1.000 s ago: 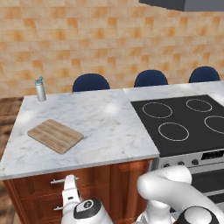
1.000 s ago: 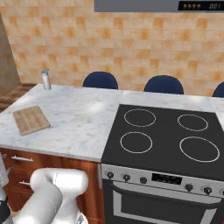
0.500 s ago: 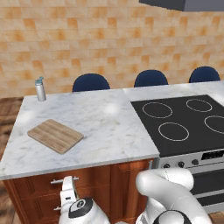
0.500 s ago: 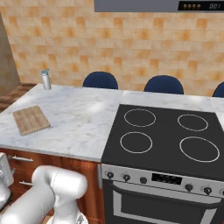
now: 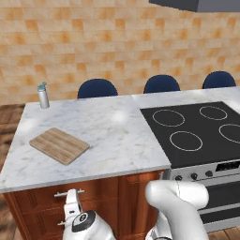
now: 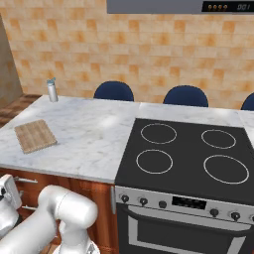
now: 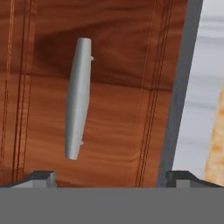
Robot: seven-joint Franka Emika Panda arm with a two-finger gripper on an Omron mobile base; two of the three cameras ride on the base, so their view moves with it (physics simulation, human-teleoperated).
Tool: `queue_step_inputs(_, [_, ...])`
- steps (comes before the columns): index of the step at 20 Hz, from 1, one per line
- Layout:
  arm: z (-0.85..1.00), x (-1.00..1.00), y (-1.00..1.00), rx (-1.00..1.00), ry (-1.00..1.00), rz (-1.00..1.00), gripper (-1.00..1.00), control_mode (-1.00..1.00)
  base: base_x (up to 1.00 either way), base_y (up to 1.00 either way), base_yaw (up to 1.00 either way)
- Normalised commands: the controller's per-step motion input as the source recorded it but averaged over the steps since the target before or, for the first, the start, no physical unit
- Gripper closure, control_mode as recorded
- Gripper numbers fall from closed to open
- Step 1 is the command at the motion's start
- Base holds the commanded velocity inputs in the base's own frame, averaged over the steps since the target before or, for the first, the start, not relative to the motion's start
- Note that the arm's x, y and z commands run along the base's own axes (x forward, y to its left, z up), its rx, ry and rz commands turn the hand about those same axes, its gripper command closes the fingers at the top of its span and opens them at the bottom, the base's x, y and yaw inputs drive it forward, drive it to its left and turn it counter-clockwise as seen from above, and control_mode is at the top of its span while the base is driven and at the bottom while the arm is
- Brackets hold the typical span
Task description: Open the drawer on the left and place the cutting tools on the cutting board.
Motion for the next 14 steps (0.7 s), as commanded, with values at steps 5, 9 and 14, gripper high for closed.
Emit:
queue_step_inputs(5, [-0.17, 0.4, 0.23, 0.0, -0.02, 0.0, -1.0, -1.0, 0.0, 0.0, 0.0])
queue_step_inputs(9, [-0.25, 0.32, 0.26, 0.0, -0.01, 0.0, -1.0, -1.0, 0.0, 0.0, 0.0])
queue_step_inputs(14, [-0.37, 0.2, 0.21, -0.01, 0.0, 0.0, -1.0, -1.0, 0.0, 0.0, 0.0])
